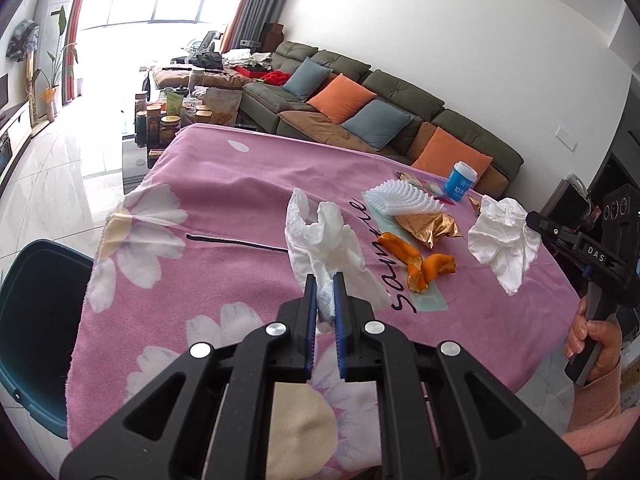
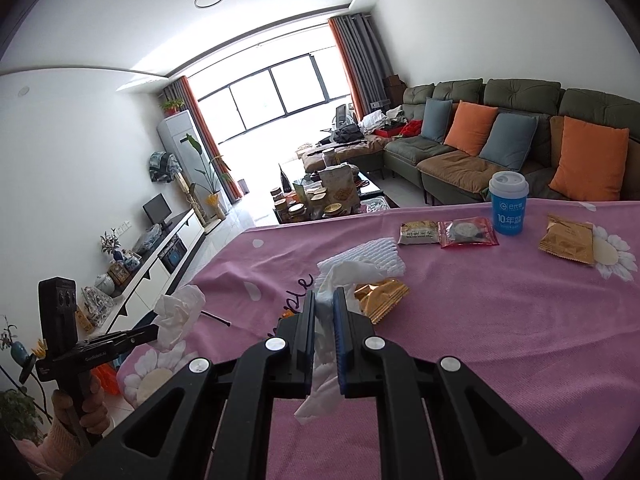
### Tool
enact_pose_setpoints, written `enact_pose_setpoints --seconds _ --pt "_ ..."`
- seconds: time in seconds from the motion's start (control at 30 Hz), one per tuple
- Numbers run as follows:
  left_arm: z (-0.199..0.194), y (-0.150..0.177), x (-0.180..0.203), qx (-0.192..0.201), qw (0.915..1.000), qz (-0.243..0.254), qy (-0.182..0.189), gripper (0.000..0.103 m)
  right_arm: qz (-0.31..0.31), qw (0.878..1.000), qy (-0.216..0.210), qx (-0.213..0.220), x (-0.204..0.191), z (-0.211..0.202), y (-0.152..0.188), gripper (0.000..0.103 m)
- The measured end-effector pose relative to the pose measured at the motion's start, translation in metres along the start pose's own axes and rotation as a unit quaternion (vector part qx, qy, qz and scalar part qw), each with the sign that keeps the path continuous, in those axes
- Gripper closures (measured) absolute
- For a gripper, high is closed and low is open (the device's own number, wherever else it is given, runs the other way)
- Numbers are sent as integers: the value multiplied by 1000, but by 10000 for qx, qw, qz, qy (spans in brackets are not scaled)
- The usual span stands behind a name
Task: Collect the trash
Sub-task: 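Grasp a white tissue with the left tool while the right tool grasps another tissue, then carry both white tissues over the teal bin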
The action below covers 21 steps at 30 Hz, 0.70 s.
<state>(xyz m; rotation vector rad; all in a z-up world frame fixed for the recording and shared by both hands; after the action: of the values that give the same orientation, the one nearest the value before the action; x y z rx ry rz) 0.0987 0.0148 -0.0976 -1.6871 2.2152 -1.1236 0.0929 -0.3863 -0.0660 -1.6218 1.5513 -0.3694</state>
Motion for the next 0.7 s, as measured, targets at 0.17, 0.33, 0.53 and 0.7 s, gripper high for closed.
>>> enact_pose_setpoints --seconds 0.17,0.33,0.53,0.7 --pt "-12 2 -8 96 9999 -67 -92 95 -171 9990 -409 -32 -29 7 -3 95" --pt "-26 7 -16 184 9995 -138 -214 95 -345 9957 -849 -135 -60 22 -6 95" --pt "-44 14 -31 280 9985 -279 -372 95 -675 9885 -1318 -318 -107 45 -7 95" --pt "-64 23 -46 388 9967 -445 -554 95 -917 9803 -1680 -491 -142 65 -9 95"
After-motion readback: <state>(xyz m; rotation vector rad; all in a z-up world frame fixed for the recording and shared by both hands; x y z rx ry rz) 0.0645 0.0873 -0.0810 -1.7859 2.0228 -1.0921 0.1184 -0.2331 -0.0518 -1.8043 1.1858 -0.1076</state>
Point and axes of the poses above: each gripper's, at about its wrist camera, not at the fingertips, and z roughly the way its jaws point, x to its right, y to its underside, the point moved 7 cm from there along z, roughly the way its jaws point, and after that the axes turned 10 degrees about -x, right-handed, at the moved point
